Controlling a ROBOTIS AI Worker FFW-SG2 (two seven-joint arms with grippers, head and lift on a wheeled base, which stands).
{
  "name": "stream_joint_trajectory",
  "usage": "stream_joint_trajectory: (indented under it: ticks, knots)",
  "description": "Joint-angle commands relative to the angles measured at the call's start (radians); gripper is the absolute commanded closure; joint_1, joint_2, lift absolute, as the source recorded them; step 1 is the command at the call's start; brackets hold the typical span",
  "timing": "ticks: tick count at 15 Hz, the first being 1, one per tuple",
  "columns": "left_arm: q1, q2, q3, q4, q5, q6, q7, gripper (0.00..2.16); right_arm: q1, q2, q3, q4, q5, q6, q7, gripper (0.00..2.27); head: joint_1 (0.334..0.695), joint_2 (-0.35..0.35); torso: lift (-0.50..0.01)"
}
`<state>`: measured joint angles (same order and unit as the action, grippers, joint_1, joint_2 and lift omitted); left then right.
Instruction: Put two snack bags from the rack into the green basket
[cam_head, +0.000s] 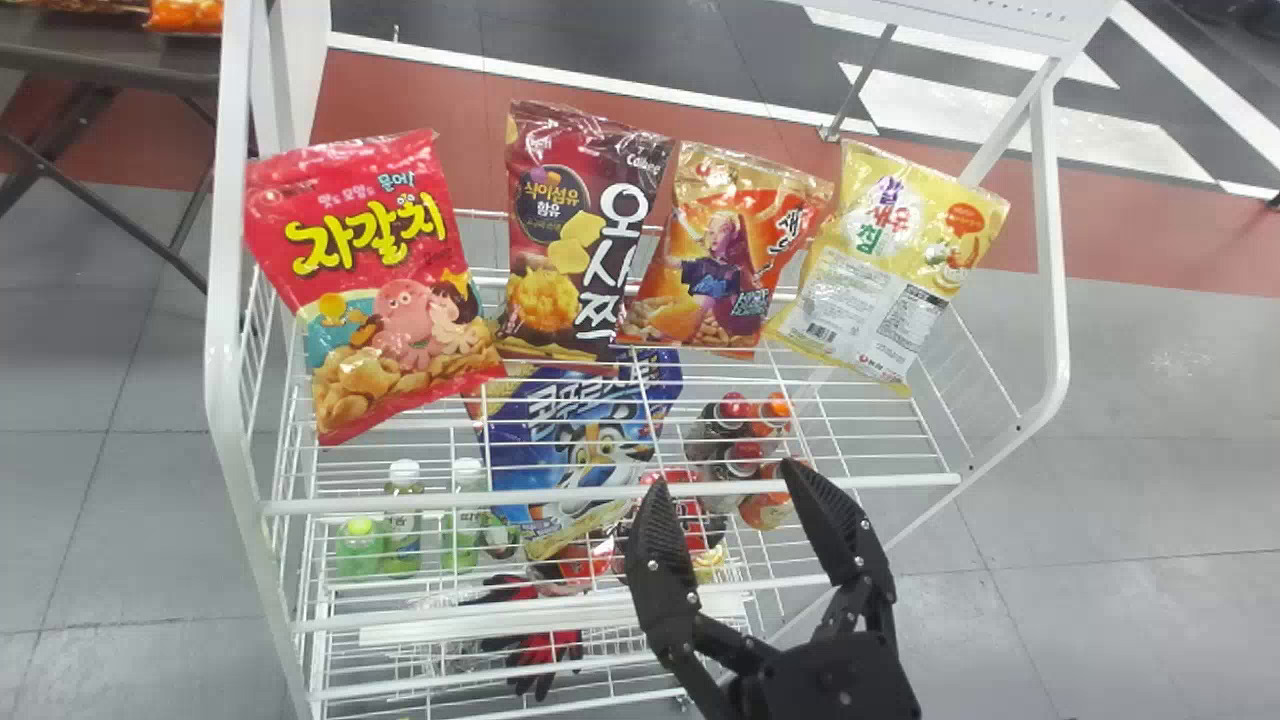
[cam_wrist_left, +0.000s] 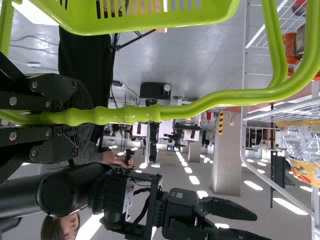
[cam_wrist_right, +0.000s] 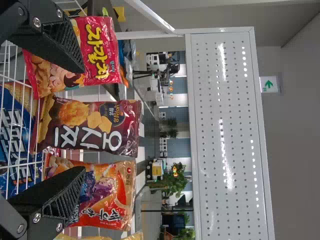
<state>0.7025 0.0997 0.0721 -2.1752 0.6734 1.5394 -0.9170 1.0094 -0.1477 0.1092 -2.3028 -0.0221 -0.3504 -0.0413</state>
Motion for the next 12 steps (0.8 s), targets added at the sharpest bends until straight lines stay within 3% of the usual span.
stream_joint_trajectory:
  ticks: [1, 9, 12]
  knots:
    - [0.0, 0.0, 0.0, -0.003, 0.0, 0.0, 0.0, 2.14, -0.012, -0.001, 0.003, 0.01, 0.002, 0.003, 0.001, 0.13, 0.695, -0.35, -0.007]
    - [0.0, 0.0, 0.0, -0.006, -0.008, 0.0, -0.002, 2.14, -0.041, -0.001, 0.015, 0.026, 0.005, 0.012, 0.001, 0.13, 0.695, -0.35, -0.007]
    - [0.0, 0.0, 0.0, -0.008, -0.011, 0.0, 0.007, 2.14, -0.149, 0.0, 0.049, 0.092, 0.031, 0.074, 0.001, 0.13, 0.695, -0.35, -0.007]
